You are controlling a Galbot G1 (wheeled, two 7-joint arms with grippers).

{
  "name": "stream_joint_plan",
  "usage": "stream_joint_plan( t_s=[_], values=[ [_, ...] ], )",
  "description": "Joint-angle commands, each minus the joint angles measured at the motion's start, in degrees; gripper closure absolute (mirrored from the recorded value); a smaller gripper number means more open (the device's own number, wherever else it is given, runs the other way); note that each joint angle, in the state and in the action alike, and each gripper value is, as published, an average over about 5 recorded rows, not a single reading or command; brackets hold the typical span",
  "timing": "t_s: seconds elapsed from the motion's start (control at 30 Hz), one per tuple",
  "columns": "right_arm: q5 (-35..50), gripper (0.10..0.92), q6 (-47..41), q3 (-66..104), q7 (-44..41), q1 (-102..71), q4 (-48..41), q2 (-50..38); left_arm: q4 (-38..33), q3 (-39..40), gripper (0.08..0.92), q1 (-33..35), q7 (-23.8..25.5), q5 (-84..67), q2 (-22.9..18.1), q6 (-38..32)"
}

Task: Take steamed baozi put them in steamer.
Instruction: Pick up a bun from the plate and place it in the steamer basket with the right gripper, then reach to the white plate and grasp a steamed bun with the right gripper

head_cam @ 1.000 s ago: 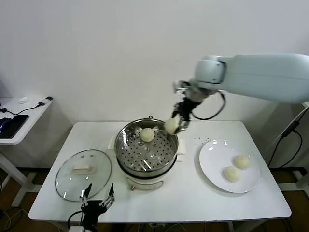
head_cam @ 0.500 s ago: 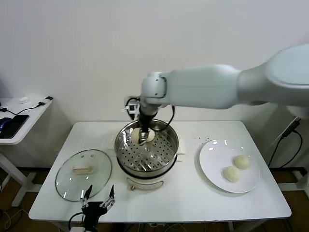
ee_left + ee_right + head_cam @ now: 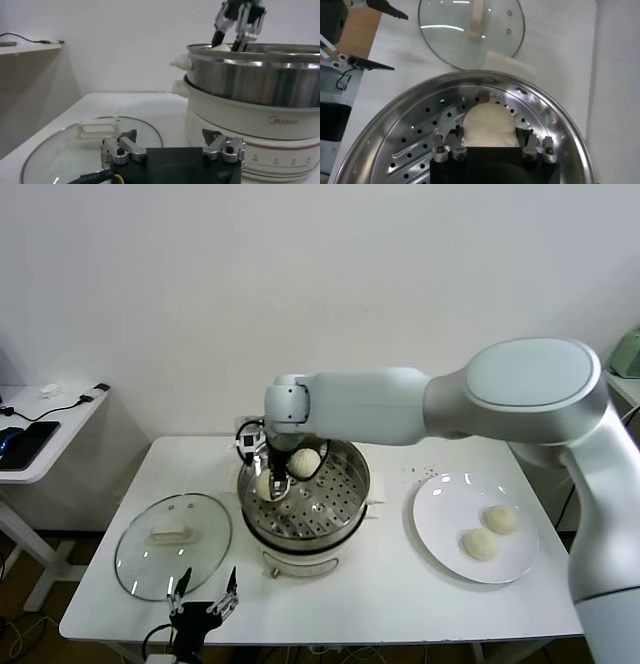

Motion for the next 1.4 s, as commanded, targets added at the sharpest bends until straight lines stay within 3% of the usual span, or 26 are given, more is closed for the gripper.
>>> stream_joint_plan(
  t_s=[0.03, 0.23, 0.5, 0.7, 0.93, 1.17, 1.4],
  values=[
    [-2.54, 0.328, -0.48, 0.72, 0.79, -3.42, -2.69, 1.67, -0.19, 0.05, 0.177, 0.01, -0.01, -0.11, -0.06, -0.05],
    [-2.71, 0.222, 1.33, 1.85, -0.88, -2.36, -1.75, 0.28, -0.54, -0.18, 0.177, 0.06, -0.06, -0.46, 0.03, -0.03],
    [-3.17, 0.203, 8.84, -1.82, -8.73, 9.77, 4.89, -9.00, -1.49, -0.22, 0.177, 0.04, 0.14, -0.61, 0.12, 0.32],
    [-3.50, 0.203, 13.95, -5.50, -15.22, 20.23, 14.41, -26.16, -2.17, -0.76, 0.177, -0.09, 0.23, -1.26, 0.40, 0.62],
    [-13.50, 0.202, 18.25, -18.11, -20.13, 29.33, 22.35, -46.25, -2.26, -1.75, 0.177, -0.76, 0.16, -2.39, 0.69, 0.89],
    [-25.92, 0.203, 19.52, -17.86, -18.33, 16.71, 20.37, -58.99, -1.89, -2.00, 0.177, -1.29, 0.09, -2.61, 0.21, 1.12],
    [-35.14, 0.203, 18.93, -1.71, -17.16, -3.61, 15.14, -62.29, -1.51, -1.97, 0.177, -1.07, 0.13, -2.35, -0.29, 1.17]
  ],
)
